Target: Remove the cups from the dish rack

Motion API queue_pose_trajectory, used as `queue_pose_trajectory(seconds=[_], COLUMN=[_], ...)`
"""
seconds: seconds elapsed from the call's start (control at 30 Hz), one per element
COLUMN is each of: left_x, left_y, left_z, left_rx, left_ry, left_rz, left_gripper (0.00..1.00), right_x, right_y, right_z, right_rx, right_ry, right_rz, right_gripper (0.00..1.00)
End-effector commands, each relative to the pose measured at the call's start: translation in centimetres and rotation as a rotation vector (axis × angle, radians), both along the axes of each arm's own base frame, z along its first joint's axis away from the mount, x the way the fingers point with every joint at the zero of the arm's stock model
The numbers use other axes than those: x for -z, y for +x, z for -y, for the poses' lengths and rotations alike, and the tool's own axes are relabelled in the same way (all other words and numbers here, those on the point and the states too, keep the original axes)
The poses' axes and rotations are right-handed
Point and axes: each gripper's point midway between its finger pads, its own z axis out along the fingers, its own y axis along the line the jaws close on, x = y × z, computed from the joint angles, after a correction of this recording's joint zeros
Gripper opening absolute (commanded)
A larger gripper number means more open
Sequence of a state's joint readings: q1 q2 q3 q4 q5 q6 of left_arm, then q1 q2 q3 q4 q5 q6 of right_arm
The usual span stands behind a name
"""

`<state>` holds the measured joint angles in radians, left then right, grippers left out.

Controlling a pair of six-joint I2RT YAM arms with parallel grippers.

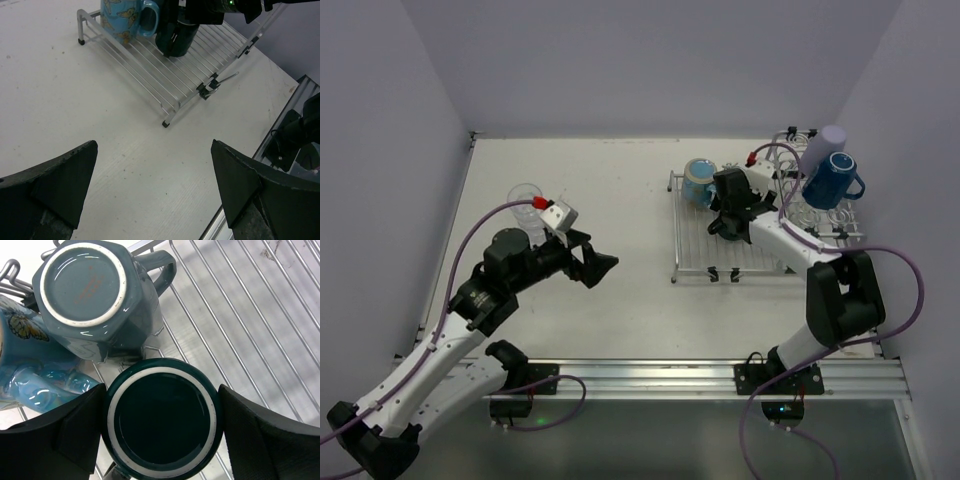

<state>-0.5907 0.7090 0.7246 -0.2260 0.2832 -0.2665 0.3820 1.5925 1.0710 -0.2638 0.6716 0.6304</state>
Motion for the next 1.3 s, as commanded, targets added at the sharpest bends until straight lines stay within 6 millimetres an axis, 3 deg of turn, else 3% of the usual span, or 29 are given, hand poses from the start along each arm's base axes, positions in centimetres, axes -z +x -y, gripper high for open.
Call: queue_pose_trajectory(seconds=[0.0, 0.13, 0.37, 0.57, 0.6, 0.7, 0.77, 0.93, 1.1, 1.2, 1.27], left_x=[-1.4, -1.2, -2.0, -1.5, -1.1, -1.0, -1.6, -2.0, -0.3, 0.0, -0.4], left_y=[0.1, -0.1, -0.6, -0.9, -0.8, -0.3, 0.0, 1.2, 1.6, 1.8, 1.7], left_z=[0.3, 0.9, 2.2, 4.3, 4.6, 5.3, 5.7, 7.0, 8.8, 9.8, 10.3], left_rx=[0.012, 0.039, 0.081, 0.143, 0.145, 0.149, 0.154, 0.174, 0.218, 0.252, 0.282], left_ry=[-0.009, -0.026, -0.105, -0.245, -0.256, -0.308, -0.340, -0.391, -0.438, -0.461, -0.481], left_rz=[0.034, 0.009, -0.063, -0.158, -0.180, -0.198, -0.185, -0.190, -0.292, -0.313, -0.319], left_gripper=[1.00, 0.97, 0.89, 0.87, 0.86, 0.84, 0.82, 0.78, 0.73, 0.72, 0.72], right_x=[0.7, -1.6, -4.9, -6.3, -7.5, -8.5, -9.4, -14.1, -17.4, -19.0, -18.9], right_y=[-0.1, -1.0, -2.5, -3.7, -3.8, -4.6, -5.7, -8.5, -11.2, -13.1, -13.9], right_z=[-0.7, -0.3, -1.1, -3.5, -3.9, -5.0, -5.4, -8.9, -12.0, -14.5, -15.7], right_rx=[0.002, 0.003, -0.064, -0.181, -0.200, -0.258, -0.295, -0.508, -0.673, -0.803, -0.846], right_ry=[0.074, 0.093, 0.161, 0.273, 0.298, 0.362, 0.410, 0.611, 0.734, 0.842, 0.899], right_rz=[0.029, 0.099, 0.185, 0.242, 0.280, 0.325, 0.365, 0.533, 0.624, 0.657, 0.657], right_gripper=[0.74, 0.49, 0.38, 0.37, 0.37, 0.37, 0.37, 0.37, 0.37, 0.37, 0.36])
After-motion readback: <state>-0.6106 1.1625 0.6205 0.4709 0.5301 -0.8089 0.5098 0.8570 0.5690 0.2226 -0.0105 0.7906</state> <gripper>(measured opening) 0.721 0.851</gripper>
